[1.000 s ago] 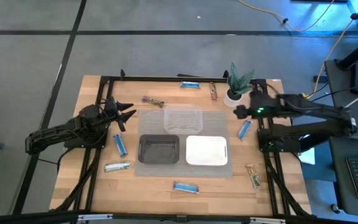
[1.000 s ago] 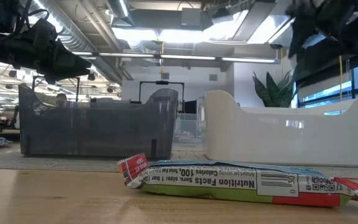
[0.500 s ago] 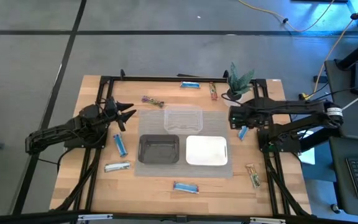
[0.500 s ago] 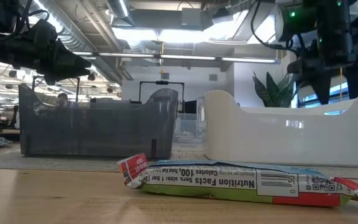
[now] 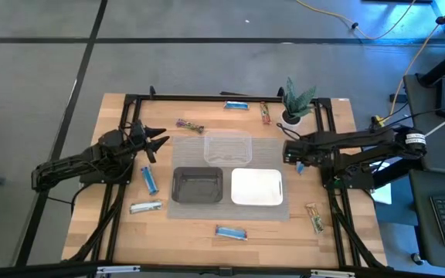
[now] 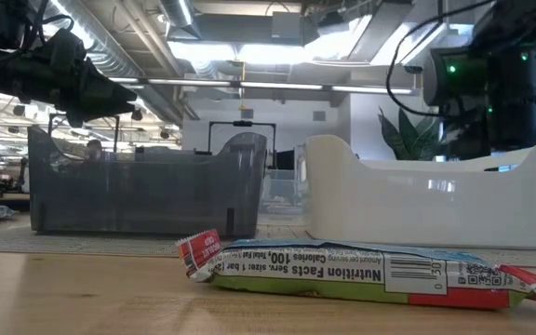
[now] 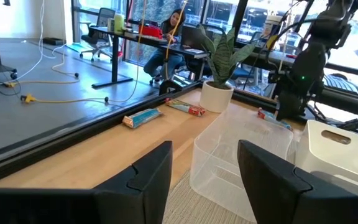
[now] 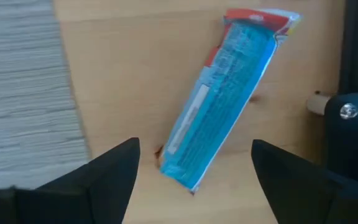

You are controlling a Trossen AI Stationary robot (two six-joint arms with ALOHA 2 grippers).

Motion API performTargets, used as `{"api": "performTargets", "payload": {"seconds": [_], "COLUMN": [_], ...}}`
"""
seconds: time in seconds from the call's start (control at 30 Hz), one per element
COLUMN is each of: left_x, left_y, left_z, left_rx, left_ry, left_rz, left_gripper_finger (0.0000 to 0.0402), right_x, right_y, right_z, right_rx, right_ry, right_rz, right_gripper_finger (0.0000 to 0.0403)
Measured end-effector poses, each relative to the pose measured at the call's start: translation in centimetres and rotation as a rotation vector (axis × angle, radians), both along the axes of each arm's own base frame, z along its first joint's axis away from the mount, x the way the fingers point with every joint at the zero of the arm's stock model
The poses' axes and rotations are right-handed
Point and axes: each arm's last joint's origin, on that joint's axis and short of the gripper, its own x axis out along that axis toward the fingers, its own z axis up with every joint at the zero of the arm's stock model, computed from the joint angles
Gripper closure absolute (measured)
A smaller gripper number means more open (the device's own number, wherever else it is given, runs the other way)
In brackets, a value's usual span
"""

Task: Pick and place Granola Bars by type
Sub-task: Put the middle right red granola bar into the transparent bin

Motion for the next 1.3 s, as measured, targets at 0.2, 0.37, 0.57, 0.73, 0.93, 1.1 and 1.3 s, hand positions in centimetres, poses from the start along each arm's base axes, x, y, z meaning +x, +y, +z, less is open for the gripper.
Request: {"api": "performTargets", "payload": {"seconds": [0.2, 0.37, 0.57, 0.73, 0.93, 1.1, 1.3], "left_x": [0.0, 0.0, 0.0, 0.0, -0.1, -0.1, -0.1], "left_y": [0.0, 0.0, 0.0, 0.0, 0.1, 0.1, 0.1], "left_z": [0.0, 0.0, 0.0, 0.0, 0.0, 0.1, 0.1], "left_rx": [0.0, 0.0, 0.0, 0.001, 0.004, 0.005, 0.005], "left_ry": [0.0, 0.0, 0.0, 0.001, -0.002, -0.003, -0.003], "left_rz": [0.0, 0.0, 0.0, 0.011, 0.038, 0.045, 0.046], "left_gripper_finger": [0.0227, 0.0227, 0.0227, 0.0228, 0.0226, 0.0228, 0.0227], "right_x": [-0.3, -0.5, -0.7, -0.8, -0.7, -0.7, -0.7], "right_y": [0.0, 0.1, 0.1, 0.1, 0.1, 0.0, 0.0], "right_z": [-1.6, -2.6, -2.8, -2.8, -2.8, -2.8, -2.8], "right_rx": [-0.008, -0.014, -0.014, -0.023, -0.032, -0.036, -0.039], "right_ry": [-0.05, -0.077, -0.067, -0.057, -0.053, -0.05, -0.049], "right_rz": [-0.035, -0.035, -0.009, 0.058, 0.085, 0.122, 0.139], "right_gripper_finger": [0.0092, 0.0092, 0.0102, 0.0138, 0.0185, 0.0212, 0.0234]}}
